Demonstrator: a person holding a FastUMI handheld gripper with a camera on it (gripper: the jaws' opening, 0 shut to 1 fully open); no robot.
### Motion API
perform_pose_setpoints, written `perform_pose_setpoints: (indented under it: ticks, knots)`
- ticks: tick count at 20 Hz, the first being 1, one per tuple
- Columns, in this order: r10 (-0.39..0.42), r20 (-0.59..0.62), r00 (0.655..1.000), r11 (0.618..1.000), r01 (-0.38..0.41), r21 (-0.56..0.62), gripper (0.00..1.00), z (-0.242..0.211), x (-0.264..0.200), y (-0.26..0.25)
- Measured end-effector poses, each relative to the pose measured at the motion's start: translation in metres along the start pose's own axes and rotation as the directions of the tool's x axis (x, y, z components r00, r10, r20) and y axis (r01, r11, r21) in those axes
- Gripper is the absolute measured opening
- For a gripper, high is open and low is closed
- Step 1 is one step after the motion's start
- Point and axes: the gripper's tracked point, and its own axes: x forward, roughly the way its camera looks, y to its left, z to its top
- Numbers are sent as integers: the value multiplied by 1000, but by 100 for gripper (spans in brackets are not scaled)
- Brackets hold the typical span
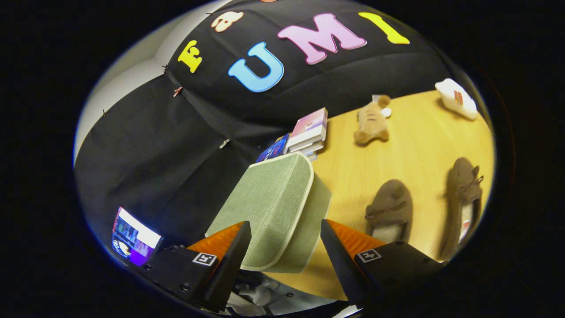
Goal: Open the storage box then place both shoes into the box .Put the left shoe in first, then the right shoe, with the right side of both shoes facing outward in a uniform manner.
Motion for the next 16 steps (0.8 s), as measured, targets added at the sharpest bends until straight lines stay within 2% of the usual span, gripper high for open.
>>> perform_pose_setpoints:
  ticks: [4,7,10,12,16]
  knots:
    - [151,-114,982,977,-130,169,98,-26,15,8]
    - [234,-159,959,941,-183,286,98,-38,26,9]
    - [295,-187,937,893,-200,403,98,-50,33,8]
    - [327,-186,927,848,-200,492,98,-52,40,10]
    - [357,-140,924,773,-208,599,98,-42,52,14]
